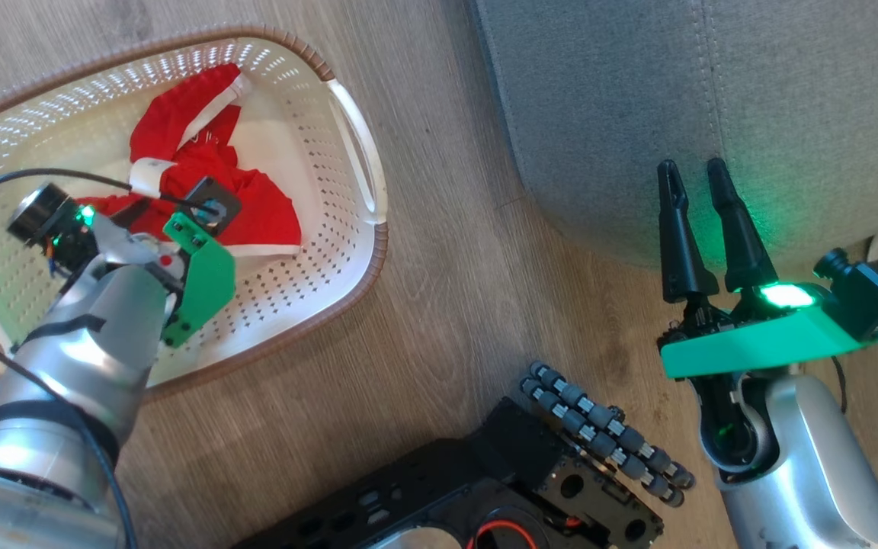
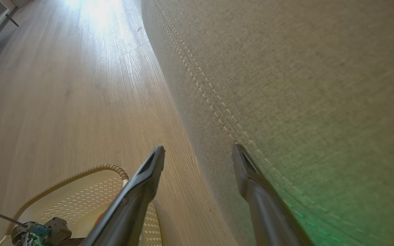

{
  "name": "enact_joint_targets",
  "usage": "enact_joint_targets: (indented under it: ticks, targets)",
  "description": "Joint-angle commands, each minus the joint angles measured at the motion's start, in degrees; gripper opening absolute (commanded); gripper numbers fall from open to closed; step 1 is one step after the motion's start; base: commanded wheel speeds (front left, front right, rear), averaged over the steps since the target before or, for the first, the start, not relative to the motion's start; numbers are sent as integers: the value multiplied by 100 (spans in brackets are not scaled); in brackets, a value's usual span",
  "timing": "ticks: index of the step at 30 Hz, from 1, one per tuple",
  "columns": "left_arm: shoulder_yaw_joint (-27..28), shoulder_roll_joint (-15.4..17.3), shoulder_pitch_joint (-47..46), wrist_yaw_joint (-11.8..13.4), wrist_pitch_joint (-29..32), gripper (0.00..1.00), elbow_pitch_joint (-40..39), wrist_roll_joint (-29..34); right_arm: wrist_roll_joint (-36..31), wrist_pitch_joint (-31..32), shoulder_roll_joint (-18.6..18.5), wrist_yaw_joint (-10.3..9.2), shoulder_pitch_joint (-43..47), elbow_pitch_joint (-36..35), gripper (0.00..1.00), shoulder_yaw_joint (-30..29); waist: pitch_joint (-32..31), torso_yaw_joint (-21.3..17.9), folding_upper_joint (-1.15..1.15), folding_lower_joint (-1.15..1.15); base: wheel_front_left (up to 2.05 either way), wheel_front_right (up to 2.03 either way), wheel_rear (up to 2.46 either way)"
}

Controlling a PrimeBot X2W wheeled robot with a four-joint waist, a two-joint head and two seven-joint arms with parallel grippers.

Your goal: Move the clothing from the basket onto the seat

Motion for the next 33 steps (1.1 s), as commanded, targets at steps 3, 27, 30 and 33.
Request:
enact_joint_targets:
  ticks: [3,27,30,33]
  targets:
    - [31,183,-76,33,150,100,-27,27,66,-52,-23,-1,263,-200,100,75,55,5,0,0,0,0,0]
    - [-180,130,-434,-417,510,0,-13,-243,-19,-52,-23,-1,388,-553,100,9,367,193,0,0,0,0,0]
    - [-187,130,-431,-413,443,0,-13,-291,-7,-52,-23,-1,290,-525,100,42,350,201,0,0,0,0,0]
    - [-180,142,-414,-384,393,0,-13,-330,9,-52,-23,-1,209,-495,100,62,310,195,0,0,0,0,0]
